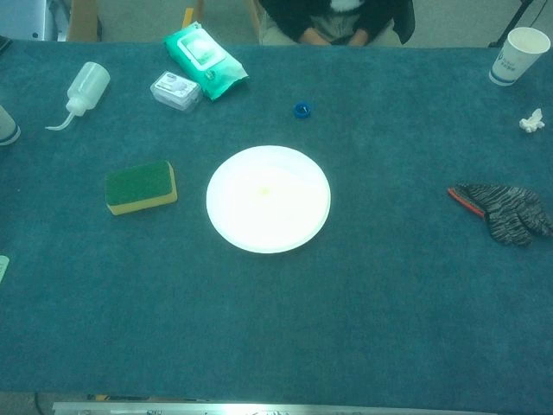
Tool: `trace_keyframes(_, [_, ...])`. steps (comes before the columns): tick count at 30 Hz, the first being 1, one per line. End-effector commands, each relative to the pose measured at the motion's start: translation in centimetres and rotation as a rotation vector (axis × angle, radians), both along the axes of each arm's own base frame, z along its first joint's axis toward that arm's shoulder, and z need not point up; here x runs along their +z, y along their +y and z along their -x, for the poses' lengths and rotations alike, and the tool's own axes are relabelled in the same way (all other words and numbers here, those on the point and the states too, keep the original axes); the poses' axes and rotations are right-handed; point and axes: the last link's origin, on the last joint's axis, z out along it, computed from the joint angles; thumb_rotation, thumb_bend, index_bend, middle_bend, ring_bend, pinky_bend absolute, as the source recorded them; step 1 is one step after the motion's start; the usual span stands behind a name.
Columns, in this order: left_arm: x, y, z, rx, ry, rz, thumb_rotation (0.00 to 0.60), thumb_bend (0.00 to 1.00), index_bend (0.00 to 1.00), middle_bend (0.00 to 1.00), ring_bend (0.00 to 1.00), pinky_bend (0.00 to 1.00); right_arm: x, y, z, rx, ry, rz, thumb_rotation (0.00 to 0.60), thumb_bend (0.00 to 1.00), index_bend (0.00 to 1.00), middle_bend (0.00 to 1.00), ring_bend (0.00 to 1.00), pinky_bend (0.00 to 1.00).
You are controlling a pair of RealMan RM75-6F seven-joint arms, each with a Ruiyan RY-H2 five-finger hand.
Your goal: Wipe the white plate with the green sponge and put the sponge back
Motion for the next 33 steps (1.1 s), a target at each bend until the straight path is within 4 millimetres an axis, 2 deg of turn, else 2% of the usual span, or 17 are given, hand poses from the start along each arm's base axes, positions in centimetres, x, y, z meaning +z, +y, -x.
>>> trace_keyframes(1, [0.0,0.0,-0.1,-0.004,-0.001,0.003,0.600,0.31,0.27,0.16,0.03,0.09,0.1,0.1,-0.1,0.003,0.000,0.003,0.600,0.39,0.39,0.39,0.23,0.45])
trace_keyframes(12, [-0.8,0.9,-1.6,-0.064,-0.048,0.120,0.600,0.31,0.27,0.16,0.03,0.09,0.5,0.3,-0.4,0.016,-0.003,0.014,0.600,0.39,0.39,0.39,0.23,0.45])
trace_keyframes(19, [-3.6,1.9,-3.1,-0.099,0.008,0.320,0.600,0.30,0.27,0.16,0.03,0.09,0.4,-0.1,-0.1,0.010,-0.004,0.010,0.600,0.39,0.39,0.39,0.23,0.45])
trace_keyframes(25, [-6.0,3.0,-4.3,-0.096,0.045,0.408,0.599,0.28,0.27,0.15,0.03,0.09,0.2,-0.5,0.4,0.005,-0.010,0.004,0.600,0.39,0.39,0.39,0.23,0.45])
trace_keyframes(27, [-6.7,3.2,-4.5,-0.081,0.046,0.433,0.573,0.27,0.26,0.14,0.03,0.09,0.3,-0.6,0.6,0.000,-0.011,0.005,0.600,0.39,0.39,0.39,0.23,0.45])
trace_keyframes(33, [-9.5,3.9,-4.9,-0.035,0.023,0.520,0.425,0.26,0.23,0.13,0.03,0.09,0.3,-0.8,1.4,-0.015,-0.017,-0.001,0.600,0.39,0.39,0.39,0.23,0.45])
